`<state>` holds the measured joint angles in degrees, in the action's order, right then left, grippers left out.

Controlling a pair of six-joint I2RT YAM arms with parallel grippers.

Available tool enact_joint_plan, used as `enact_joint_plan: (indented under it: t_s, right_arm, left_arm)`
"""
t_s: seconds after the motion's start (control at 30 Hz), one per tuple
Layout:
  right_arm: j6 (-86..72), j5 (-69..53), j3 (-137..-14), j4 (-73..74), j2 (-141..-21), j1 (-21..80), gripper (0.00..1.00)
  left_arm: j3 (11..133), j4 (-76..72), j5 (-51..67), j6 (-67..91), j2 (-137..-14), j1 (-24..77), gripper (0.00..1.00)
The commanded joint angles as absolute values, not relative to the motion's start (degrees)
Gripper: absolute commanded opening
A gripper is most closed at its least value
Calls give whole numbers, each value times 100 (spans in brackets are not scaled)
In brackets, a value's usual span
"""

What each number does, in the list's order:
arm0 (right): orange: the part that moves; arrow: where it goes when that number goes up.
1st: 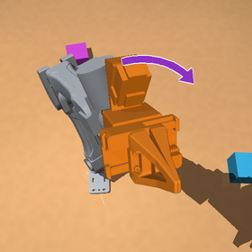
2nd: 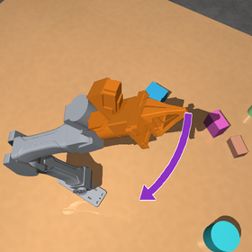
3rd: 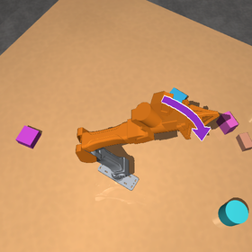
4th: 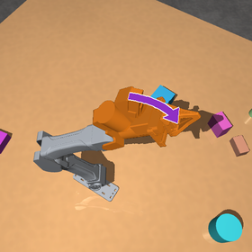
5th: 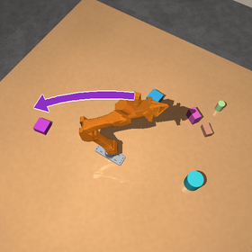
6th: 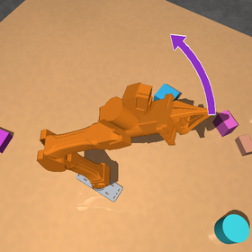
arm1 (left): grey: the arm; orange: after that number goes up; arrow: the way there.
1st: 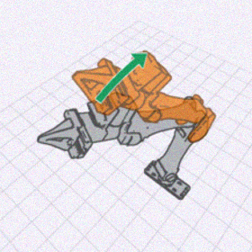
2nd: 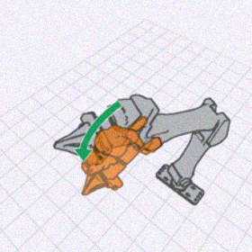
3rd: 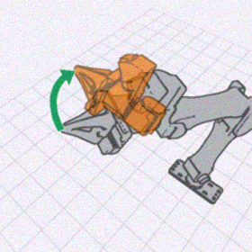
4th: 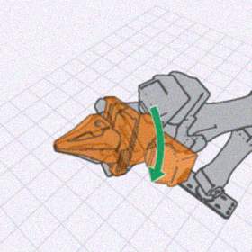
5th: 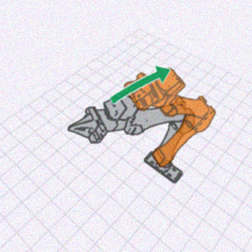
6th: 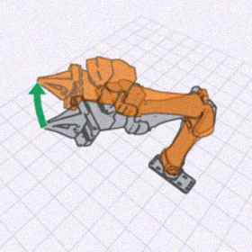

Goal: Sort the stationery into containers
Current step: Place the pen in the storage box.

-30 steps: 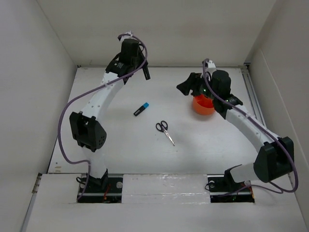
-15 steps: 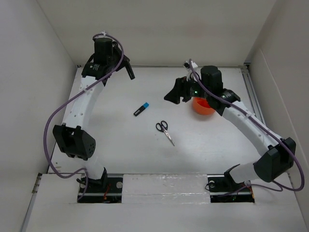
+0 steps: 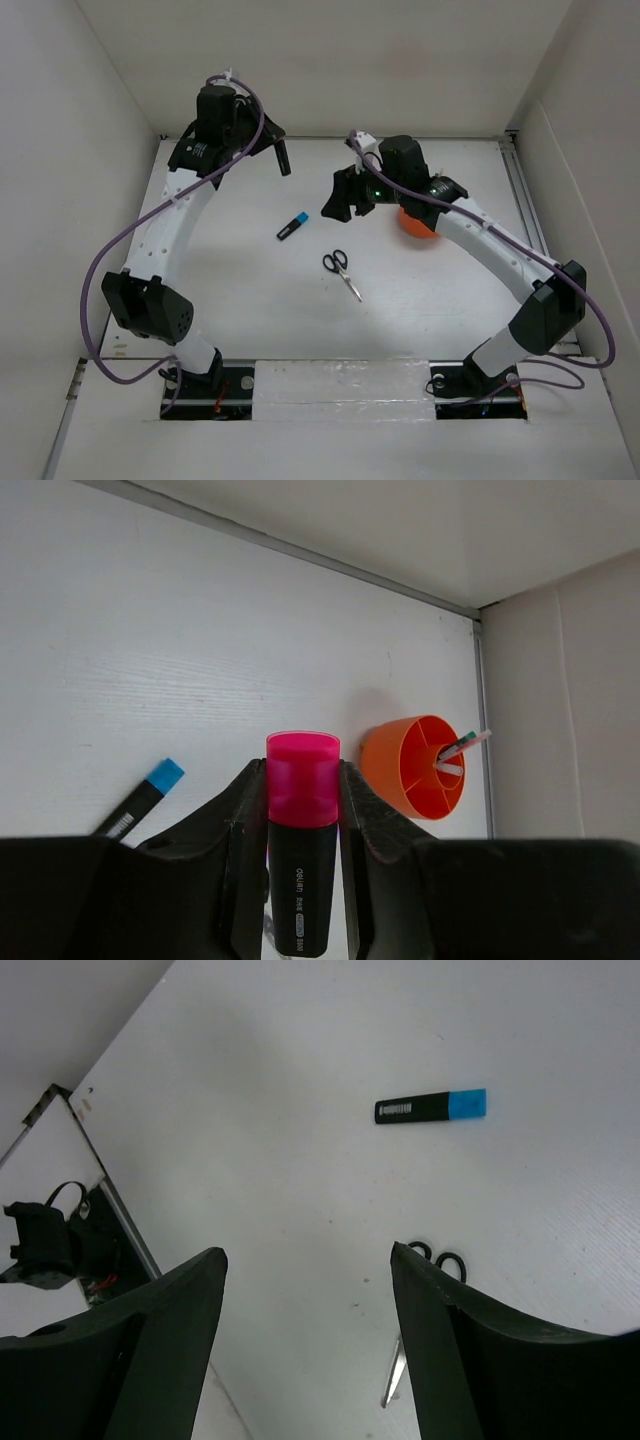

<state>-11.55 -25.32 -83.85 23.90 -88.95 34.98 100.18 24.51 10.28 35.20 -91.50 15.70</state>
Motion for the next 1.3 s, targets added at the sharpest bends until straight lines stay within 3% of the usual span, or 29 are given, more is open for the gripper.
enact_joint_plan:
  t_s: [0.0, 0.13, 0.47, 0.6, 0.87, 1.27]
  right_arm:
    - [-1169, -1970, -8841, 2135, -8797, 3823, 73]
    - [-1651, -979, -9263, 2338, -8912, 4104, 74]
    - [-2047, -1406, -9265, 1611, -8895, 4562, 74]
    - [-2618, -670, -8702, 794, -8693, 4667, 73]
    - [-2979, -185, -9246, 519, -9351, 4729, 72]
    - [-3287, -694, -9536, 79, -9729, 4729, 71]
  left_arm:
    - [9984, 2171, 1362, 3322, -8692, 1573, 0]
    - [9783, 2171, 1362, 3199, -8421, 1573, 0]
    - [9519, 2575, 1494, 2988, -8165, 1573, 0]
    - [9396, 2575, 1626, 2988, -7981, 1573, 0]
    - [9167, 2689, 1564, 2874, -7735, 1573, 0]
    - [8799, 2628, 1503, 2874, -7410, 1573, 0]
